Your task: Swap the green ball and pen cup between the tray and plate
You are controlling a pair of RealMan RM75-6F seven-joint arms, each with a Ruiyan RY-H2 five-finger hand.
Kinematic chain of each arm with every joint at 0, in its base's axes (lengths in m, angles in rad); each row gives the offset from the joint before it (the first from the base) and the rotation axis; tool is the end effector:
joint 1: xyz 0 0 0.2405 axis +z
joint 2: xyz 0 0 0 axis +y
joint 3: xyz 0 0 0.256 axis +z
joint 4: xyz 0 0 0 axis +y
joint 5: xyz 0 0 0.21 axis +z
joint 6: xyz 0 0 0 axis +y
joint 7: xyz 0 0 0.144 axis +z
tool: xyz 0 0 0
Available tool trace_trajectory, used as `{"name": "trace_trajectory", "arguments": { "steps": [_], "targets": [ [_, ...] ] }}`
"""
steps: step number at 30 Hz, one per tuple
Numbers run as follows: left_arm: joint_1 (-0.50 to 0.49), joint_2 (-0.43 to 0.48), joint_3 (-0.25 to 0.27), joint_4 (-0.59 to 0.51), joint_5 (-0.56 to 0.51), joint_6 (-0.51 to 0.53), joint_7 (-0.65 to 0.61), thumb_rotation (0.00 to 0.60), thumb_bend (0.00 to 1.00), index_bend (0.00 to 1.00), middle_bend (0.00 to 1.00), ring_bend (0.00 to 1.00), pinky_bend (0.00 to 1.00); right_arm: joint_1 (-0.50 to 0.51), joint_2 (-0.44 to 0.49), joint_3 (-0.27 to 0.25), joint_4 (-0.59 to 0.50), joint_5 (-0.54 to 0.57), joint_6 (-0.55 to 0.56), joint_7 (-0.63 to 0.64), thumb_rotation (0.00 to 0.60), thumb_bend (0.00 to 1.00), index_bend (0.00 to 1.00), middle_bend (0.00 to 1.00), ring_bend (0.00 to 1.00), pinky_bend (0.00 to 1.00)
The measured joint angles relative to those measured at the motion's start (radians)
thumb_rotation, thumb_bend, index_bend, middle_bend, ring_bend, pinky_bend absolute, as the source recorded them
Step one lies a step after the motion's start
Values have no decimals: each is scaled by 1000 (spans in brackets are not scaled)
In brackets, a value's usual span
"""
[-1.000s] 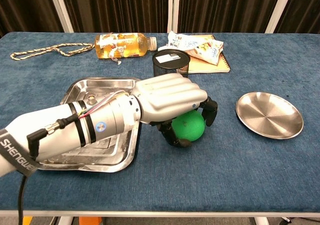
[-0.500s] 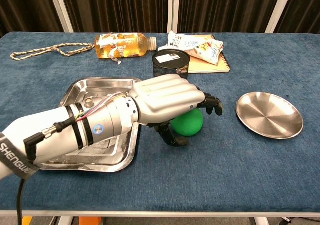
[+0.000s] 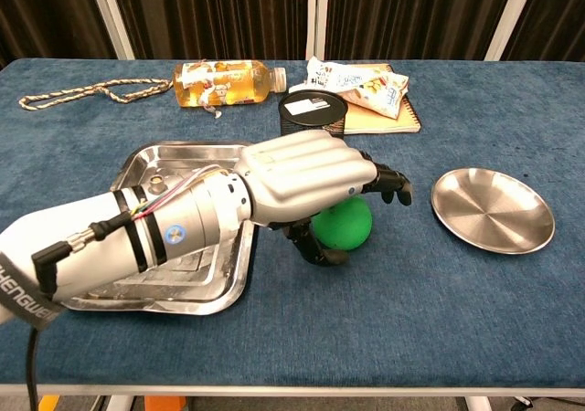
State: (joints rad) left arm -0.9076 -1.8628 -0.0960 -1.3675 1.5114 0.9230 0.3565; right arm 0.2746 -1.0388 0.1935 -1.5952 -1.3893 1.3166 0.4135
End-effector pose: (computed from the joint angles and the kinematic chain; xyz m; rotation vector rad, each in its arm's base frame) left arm -0.0293 0.2679 -0.1177 -2.3649 -0.5264 -1.2017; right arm -0.2842 -0.2691 0.1941 1.2787 -1.1047 1.2532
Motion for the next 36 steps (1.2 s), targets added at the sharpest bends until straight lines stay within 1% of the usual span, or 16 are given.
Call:
{"name": "trace_trajectory", "arguments": {
  "steps": [4,7,10,12,15,17,19,20,21,23,24,26,29,32,36],
  "targets": [
    [16,25,5,-40,6,29,14,600,225,202,225,212,553,-2,5,3,-2,0,4,3,600,0,0,54,0,96],
    [37,64,10,-88,7,59,36,600,225,210,226,213,554,-4,8,6,-2,2,5,5,600,0,0,54,0,97],
    [69,121,15,-152,2,99,70,600,225,266,258,242,557,-6,11,9,-3,5,9,11,600,0,0,54,0,96],
    [97,170,17,-197,-2,137,87,600,224,312,292,274,559,-10,13,12,-3,6,16,17,600,0,0,54,0,96],
    [140,231,14,-237,-7,208,93,600,218,376,336,309,561,-19,21,17,-2,8,31,29,600,0,0,55,0,96],
    [162,250,-3,-241,-20,252,72,600,200,351,326,302,537,-23,26,18,-4,7,36,32,600,0,0,55,0,97],
    [170,259,-24,-236,-38,266,32,600,165,273,291,258,479,-24,26,17,-6,4,37,30,600,0,0,55,0,97],
    [171,265,-41,-227,-54,265,-3,600,137,212,252,211,439,-24,25,17,-7,4,36,28,600,0,0,55,0,97],
    [169,269,-55,-219,-67,258,-31,600,117,174,218,174,409,-24,25,16,-7,5,35,26,600,0,0,54,0,97],
    [158,276,-86,-195,-103,224,-92,600,66,100,110,74,324,-24,24,16,-8,7,31,23,600,0,0,54,0,97],
    [151,277,-97,-185,-118,202,-112,600,48,86,71,42,288,-23,24,16,-7,8,31,23,600,0,0,54,0,96],
    [127,277,-119,-158,-147,144,-151,600,23,69,28,9,245,-23,22,16,-6,9,28,24,600,0,0,54,0,96],
    [78,270,-145,-103,-173,49,-217,600,0,51,1,0,210,-21,20,15,-1,10,19,25,600,0,0,53,0,96],
    [26,264,-163,-65,-188,-38,-286,600,0,41,0,0,200,-18,15,13,10,12,10,28,600,0,0,53,0,95],
    [-39,264,-176,-40,-192,-127,-340,600,0,31,0,0,200,-15,5,12,25,14,1,36,600,0,0,53,0,95]
  ]
}}
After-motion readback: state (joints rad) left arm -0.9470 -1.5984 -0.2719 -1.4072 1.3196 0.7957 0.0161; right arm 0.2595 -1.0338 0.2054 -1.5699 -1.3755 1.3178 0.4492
